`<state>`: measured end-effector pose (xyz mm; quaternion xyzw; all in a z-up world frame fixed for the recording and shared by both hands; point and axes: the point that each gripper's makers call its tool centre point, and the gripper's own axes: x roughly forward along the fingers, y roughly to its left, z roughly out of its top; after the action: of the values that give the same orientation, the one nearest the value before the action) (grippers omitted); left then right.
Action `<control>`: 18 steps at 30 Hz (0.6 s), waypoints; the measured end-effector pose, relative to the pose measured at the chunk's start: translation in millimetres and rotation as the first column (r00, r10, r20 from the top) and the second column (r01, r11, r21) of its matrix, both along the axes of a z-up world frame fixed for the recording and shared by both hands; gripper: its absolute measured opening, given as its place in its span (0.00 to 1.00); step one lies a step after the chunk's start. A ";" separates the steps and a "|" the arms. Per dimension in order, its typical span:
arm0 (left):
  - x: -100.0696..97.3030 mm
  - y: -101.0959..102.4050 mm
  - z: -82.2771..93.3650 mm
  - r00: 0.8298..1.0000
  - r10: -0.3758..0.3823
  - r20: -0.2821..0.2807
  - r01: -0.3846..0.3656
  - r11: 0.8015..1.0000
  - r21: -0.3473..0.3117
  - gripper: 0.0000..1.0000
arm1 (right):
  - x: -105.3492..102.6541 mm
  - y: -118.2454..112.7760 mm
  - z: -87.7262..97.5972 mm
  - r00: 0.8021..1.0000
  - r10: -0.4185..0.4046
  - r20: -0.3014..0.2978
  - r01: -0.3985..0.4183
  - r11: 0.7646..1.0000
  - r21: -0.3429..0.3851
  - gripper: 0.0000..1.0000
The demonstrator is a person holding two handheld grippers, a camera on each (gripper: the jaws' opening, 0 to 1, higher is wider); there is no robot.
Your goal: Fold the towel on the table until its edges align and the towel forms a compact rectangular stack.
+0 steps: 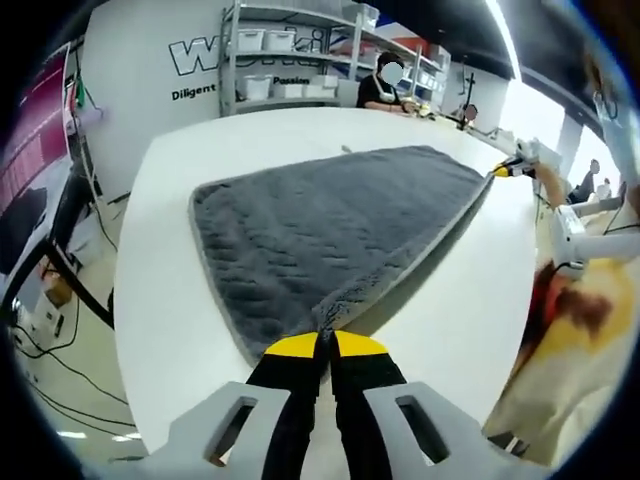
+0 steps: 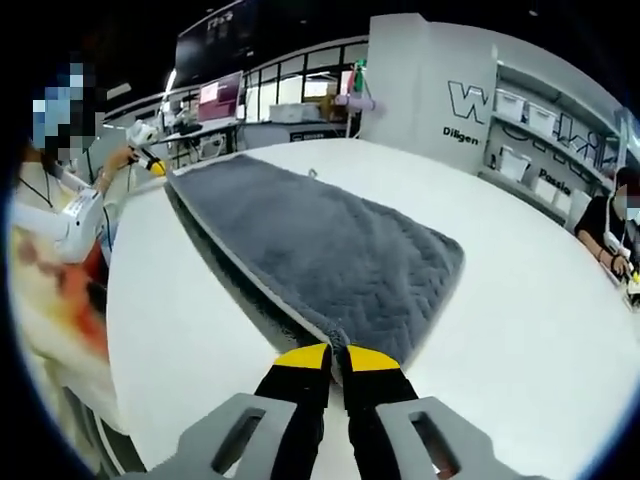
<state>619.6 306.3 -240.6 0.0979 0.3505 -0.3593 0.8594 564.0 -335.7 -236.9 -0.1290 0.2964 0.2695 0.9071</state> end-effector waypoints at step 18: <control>53.7 -0.7 5.9 0.993 0.024 0.120 -0.023 1.000 -0.003 0.03 | 49.5 -8.1 -5.2 0.997 -0.054 0.050 0.060 0.989 -0.132 0.01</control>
<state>673.3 305.7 -234.7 0.1145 0.2992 -0.3429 0.8831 613.5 -343.8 -242.1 -0.1872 0.2961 0.2200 0.9104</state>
